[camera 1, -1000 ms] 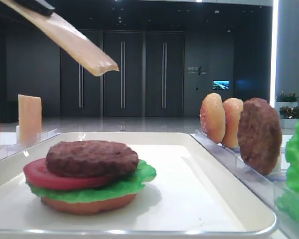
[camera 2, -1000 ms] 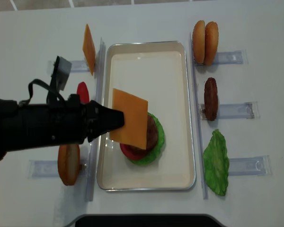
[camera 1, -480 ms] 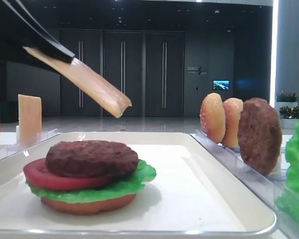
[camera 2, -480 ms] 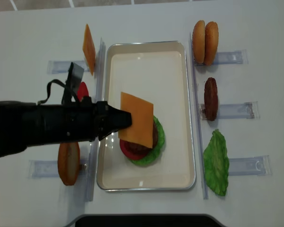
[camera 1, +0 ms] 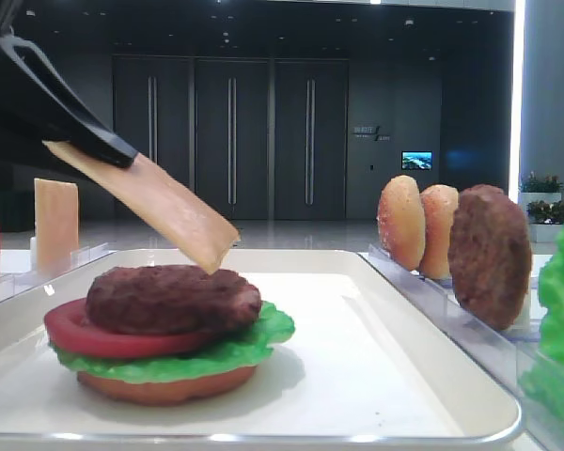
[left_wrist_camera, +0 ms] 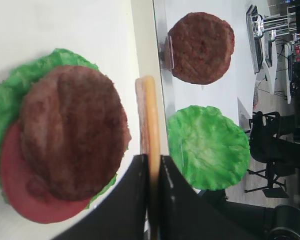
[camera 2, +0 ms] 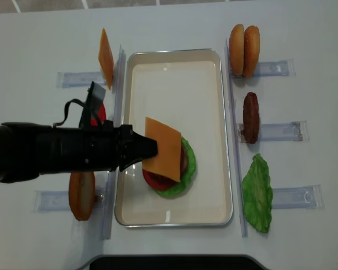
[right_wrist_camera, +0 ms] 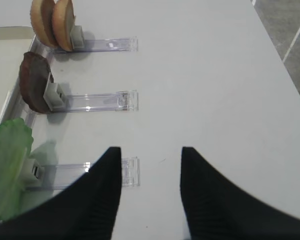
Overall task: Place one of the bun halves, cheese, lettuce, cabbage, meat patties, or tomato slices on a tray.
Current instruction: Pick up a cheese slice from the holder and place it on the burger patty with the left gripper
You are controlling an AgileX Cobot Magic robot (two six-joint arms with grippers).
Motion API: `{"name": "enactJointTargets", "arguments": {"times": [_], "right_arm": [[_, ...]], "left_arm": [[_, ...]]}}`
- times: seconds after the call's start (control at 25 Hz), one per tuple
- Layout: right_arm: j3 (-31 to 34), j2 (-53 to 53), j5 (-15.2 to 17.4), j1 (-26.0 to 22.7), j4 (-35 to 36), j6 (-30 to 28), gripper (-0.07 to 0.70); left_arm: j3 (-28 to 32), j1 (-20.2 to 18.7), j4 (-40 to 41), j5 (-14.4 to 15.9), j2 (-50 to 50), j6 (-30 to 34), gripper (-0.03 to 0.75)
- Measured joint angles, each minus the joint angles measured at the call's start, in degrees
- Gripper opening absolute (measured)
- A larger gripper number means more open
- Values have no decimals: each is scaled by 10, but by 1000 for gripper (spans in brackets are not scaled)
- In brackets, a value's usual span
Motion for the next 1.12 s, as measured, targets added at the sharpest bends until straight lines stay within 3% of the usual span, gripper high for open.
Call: {"name": "enactJointTargets", "arguments": {"times": [0.6,1.12], "right_arm": [[0,0,0,0,0,0,274],[0,0,0,0,0,0,274]], "left_arm": [[0,0,-3,-16,5,15,24],[0,0,-4,6,38,42,24]]}}
